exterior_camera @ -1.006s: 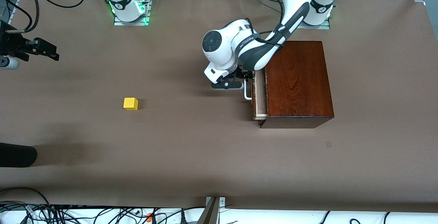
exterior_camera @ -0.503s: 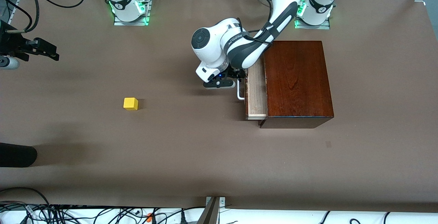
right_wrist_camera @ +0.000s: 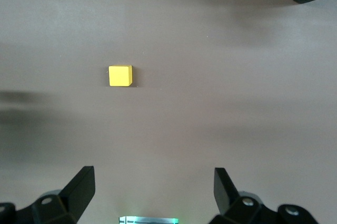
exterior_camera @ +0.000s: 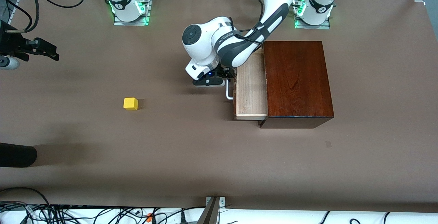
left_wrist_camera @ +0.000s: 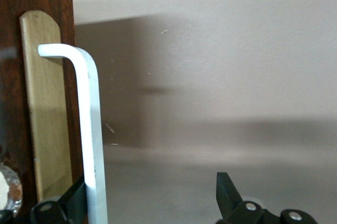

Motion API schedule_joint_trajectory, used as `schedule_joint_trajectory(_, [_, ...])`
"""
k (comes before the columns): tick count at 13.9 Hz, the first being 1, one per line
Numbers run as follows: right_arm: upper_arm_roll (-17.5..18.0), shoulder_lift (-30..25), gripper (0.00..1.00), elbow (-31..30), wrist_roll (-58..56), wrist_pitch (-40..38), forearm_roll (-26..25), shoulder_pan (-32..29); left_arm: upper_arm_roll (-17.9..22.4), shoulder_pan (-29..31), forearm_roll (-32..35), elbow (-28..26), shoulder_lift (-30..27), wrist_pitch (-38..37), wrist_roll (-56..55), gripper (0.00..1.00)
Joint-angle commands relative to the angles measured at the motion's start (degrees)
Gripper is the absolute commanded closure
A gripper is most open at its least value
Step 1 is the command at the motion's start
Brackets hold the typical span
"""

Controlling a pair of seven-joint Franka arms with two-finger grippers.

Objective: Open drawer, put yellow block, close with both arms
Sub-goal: 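Pull the drawer handle outward with the left gripper to open it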

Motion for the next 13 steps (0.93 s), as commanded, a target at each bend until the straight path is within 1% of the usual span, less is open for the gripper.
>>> schedule_joint_trajectory(1, [0.2,0.0,0.0,0.6,-0.9,-0.8,1.1,-0.6,-1.1,-2.5,-1.0,4.2,2.4,2.9,-2.3,0.0])
schedule_joint_trajectory(5, [0.2,0.0,0.0,0.6,-0.9,-0.8,1.1,-0.6,-1.1,-3.1,-1.0,4.7,2.3,3.8,-2.7,0.0])
schedule_joint_trajectory(8, [0.2,0.0,0.0,0.6,-0.9,-0.8,1.0,-0.6,-1.2,-2.5,-1.5,5.0,0.8,3.1,-2.6,0.0])
schedule_joint_trajectory(9, [0.2,0.0,0.0,0.6,-0.9,-0.8,1.0,-0.6,-1.3,-2.0,-1.5,5.0,-0.4,2.5,-2.5,0.0])
schedule_joint_trajectory(10, [0.2,0.0,0.0,0.6,-0.9,-0.8,1.1,-0.6,-1.4,-1.3,-1.6,4.2,-2.6,1.6,-2.2,0.0])
schedule_joint_trajectory(11, [0.2,0.0,0.0,0.6,-0.9,-0.8,1.1,-0.6,-1.9,-0.5,-1.8,3.7,-4.3,-0.4,-2.1,0.0])
schedule_joint_trajectory(13, [0.2,0.0,0.0,0.6,-0.9,-0.8,1.1,-0.6,-2.5,1.5,-4.6,2.4,-7.7,-2.9,-1.2,0.0])
